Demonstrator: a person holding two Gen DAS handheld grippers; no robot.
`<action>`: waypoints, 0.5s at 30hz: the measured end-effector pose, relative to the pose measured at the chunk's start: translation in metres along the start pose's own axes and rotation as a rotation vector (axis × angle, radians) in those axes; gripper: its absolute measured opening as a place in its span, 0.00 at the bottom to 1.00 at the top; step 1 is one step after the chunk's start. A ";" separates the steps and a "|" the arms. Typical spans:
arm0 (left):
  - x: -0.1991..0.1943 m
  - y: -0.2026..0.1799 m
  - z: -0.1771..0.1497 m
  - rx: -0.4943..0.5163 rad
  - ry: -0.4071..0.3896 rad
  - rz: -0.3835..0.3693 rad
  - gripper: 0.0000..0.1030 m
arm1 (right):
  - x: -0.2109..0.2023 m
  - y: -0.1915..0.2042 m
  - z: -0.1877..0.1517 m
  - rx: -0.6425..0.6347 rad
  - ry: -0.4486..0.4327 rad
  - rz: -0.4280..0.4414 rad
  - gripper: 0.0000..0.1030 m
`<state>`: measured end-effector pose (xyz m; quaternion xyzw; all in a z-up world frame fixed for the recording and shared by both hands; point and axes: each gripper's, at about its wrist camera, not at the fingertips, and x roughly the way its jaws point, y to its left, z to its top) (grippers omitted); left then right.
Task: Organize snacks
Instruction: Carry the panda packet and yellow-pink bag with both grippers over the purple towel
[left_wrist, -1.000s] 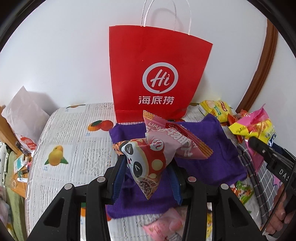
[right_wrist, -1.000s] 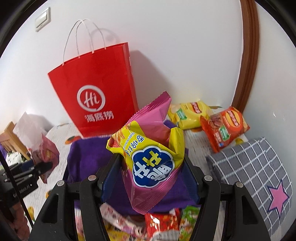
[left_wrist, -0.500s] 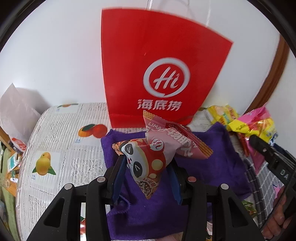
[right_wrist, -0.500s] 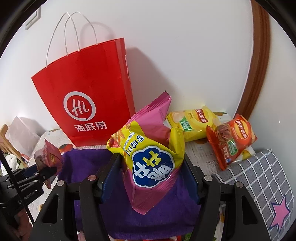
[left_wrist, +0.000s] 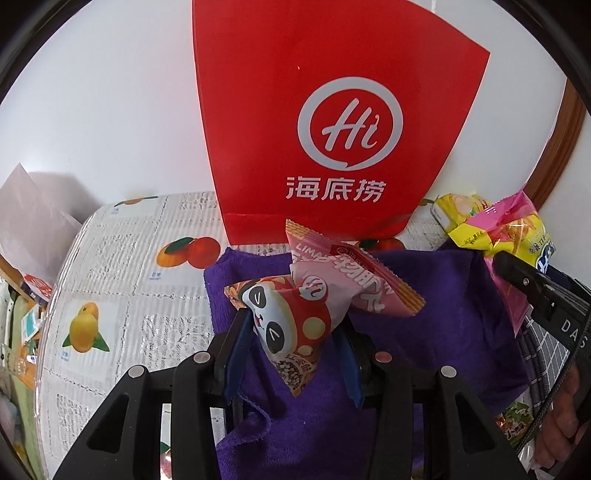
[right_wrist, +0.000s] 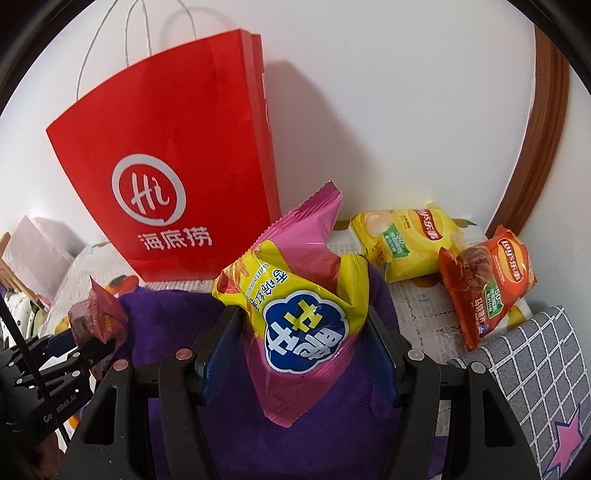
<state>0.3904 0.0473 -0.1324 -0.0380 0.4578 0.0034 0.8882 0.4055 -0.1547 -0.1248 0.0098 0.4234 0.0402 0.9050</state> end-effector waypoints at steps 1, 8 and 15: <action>0.001 -0.001 -0.001 0.002 0.001 0.000 0.41 | 0.001 0.000 0.000 0.003 0.006 -0.002 0.62; 0.006 -0.008 -0.006 0.022 0.017 -0.004 0.41 | 0.009 -0.001 -0.004 -0.005 0.046 -0.004 0.63; 0.010 -0.011 -0.009 0.028 0.026 -0.001 0.41 | 0.028 -0.007 -0.011 -0.007 0.119 -0.033 0.63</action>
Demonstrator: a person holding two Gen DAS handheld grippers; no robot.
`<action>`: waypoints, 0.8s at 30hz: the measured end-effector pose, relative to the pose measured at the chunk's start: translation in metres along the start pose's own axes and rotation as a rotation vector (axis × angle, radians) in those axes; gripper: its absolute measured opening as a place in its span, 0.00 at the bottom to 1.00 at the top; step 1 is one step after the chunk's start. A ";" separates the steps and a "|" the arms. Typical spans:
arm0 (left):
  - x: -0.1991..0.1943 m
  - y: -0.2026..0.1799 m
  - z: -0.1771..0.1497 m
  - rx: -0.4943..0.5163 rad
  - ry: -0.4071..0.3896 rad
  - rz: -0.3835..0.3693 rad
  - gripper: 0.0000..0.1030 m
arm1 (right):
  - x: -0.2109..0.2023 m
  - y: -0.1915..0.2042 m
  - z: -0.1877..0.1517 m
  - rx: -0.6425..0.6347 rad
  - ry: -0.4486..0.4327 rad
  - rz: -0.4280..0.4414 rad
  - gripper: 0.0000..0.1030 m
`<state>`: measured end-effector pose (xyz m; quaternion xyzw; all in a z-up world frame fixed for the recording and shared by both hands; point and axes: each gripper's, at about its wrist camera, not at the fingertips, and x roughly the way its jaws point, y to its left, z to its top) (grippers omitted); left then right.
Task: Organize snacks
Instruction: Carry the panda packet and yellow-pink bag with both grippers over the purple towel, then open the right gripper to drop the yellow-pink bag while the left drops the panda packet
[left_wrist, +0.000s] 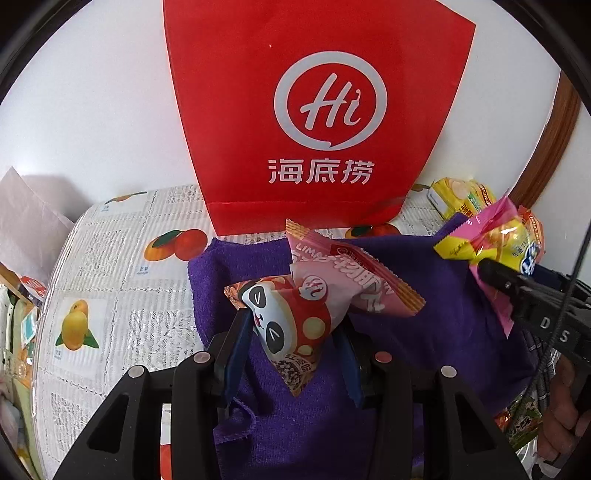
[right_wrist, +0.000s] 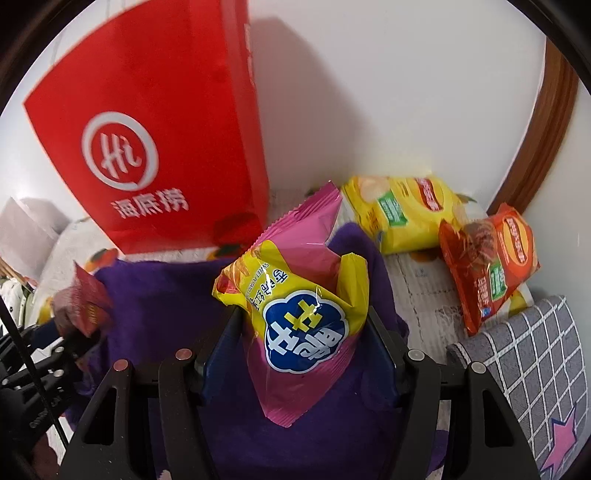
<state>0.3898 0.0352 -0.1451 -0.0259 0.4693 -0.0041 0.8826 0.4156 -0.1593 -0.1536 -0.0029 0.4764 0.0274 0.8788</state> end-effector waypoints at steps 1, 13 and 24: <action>0.001 0.000 0.000 -0.001 0.005 -0.007 0.41 | 0.002 -0.001 -0.001 0.003 0.007 0.001 0.63; -0.002 0.003 0.001 -0.014 0.002 -0.024 0.41 | 0.017 -0.003 -0.005 0.009 0.061 -0.002 0.63; -0.003 0.003 0.002 -0.009 0.009 -0.027 0.41 | 0.025 0.001 -0.007 0.004 0.090 -0.017 0.63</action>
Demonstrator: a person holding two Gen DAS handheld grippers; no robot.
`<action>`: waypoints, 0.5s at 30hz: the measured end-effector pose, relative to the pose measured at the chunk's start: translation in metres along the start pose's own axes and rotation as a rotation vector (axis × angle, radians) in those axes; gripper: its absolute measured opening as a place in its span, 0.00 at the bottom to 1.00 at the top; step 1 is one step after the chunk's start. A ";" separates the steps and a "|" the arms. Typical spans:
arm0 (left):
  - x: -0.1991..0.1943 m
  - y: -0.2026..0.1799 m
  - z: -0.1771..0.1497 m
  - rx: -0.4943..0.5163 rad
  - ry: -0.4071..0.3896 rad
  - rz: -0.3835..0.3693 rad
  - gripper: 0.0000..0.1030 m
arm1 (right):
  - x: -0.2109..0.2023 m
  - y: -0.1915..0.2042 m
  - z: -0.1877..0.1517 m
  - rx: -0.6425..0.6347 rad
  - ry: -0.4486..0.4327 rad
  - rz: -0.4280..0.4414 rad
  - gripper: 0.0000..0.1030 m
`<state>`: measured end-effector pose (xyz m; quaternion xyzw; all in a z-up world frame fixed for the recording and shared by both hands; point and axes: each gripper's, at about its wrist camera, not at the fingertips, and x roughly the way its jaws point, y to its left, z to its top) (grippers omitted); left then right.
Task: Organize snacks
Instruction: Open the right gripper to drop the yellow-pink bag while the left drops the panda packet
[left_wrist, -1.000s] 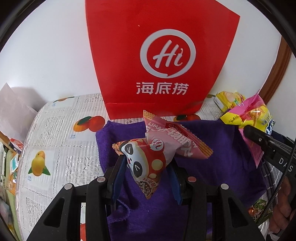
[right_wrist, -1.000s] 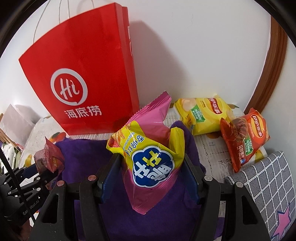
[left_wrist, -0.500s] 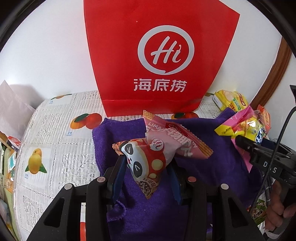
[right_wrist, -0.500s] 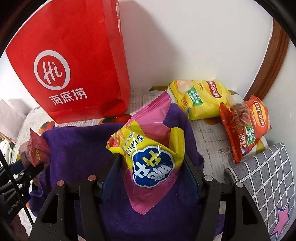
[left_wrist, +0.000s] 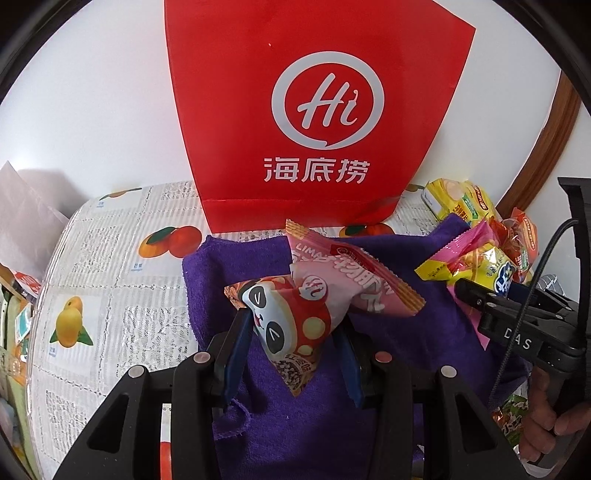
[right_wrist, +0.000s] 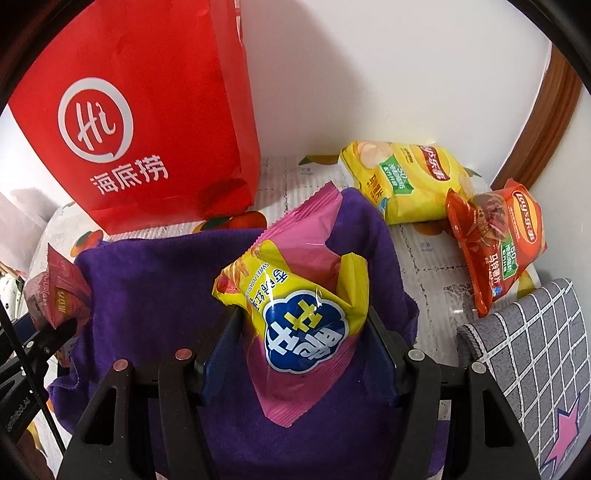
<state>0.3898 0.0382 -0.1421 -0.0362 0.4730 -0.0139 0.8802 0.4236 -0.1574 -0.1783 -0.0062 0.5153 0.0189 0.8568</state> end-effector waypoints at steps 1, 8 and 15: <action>0.000 0.000 0.000 0.000 0.000 0.001 0.41 | 0.002 0.001 0.000 -0.003 0.006 -0.001 0.63; 0.000 0.000 0.002 -0.002 0.003 0.004 0.41 | 0.011 0.001 0.000 -0.011 0.031 -0.014 0.63; 0.001 -0.002 0.002 0.006 0.005 0.004 0.41 | 0.015 0.005 -0.001 -0.029 0.037 -0.021 0.63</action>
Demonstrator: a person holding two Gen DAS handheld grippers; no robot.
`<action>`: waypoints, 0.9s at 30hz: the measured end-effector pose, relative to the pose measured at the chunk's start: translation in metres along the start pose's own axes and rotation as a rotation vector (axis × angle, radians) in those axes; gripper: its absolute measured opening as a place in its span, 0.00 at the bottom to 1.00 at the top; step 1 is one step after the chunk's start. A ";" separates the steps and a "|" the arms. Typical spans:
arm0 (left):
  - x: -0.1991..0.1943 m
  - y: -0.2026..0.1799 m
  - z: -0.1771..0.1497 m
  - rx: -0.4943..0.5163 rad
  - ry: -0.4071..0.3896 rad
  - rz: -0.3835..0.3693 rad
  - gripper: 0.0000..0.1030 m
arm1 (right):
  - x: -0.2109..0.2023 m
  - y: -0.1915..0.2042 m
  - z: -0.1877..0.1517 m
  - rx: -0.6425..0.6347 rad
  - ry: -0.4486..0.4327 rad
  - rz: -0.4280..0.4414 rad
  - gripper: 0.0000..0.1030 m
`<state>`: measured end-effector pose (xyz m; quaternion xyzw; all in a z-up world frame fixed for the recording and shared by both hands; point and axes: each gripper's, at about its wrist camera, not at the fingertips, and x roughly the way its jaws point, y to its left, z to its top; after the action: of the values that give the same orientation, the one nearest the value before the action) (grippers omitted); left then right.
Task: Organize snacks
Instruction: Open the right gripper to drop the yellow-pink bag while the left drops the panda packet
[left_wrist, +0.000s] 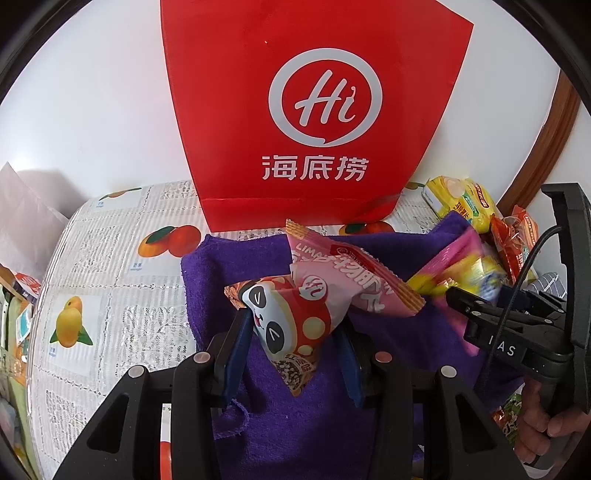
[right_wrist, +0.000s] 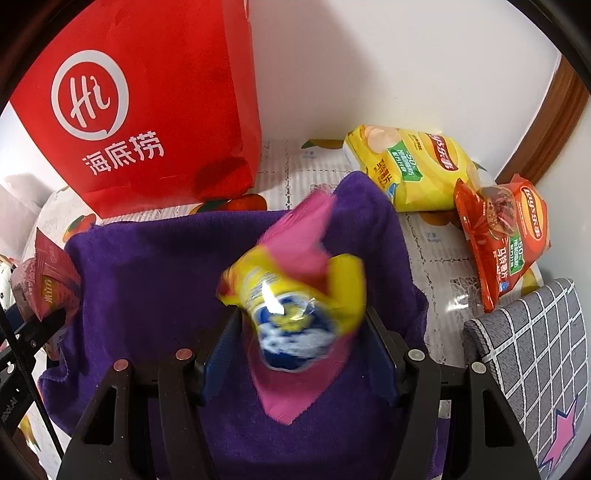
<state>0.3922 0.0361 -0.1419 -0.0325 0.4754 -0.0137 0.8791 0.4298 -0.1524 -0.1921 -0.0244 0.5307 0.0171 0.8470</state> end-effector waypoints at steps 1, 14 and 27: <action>0.000 0.000 0.000 -0.001 0.000 -0.001 0.41 | -0.001 0.001 0.000 -0.005 -0.004 -0.008 0.63; 0.003 -0.002 -0.001 -0.004 0.010 -0.018 0.41 | -0.012 0.001 0.000 -0.015 -0.019 0.010 0.63; 0.004 -0.006 -0.004 0.004 0.019 -0.044 0.41 | -0.050 -0.005 0.001 0.005 -0.125 0.023 0.68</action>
<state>0.3908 0.0300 -0.1470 -0.0413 0.4828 -0.0342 0.8741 0.4094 -0.1579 -0.1469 -0.0150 0.4768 0.0268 0.8784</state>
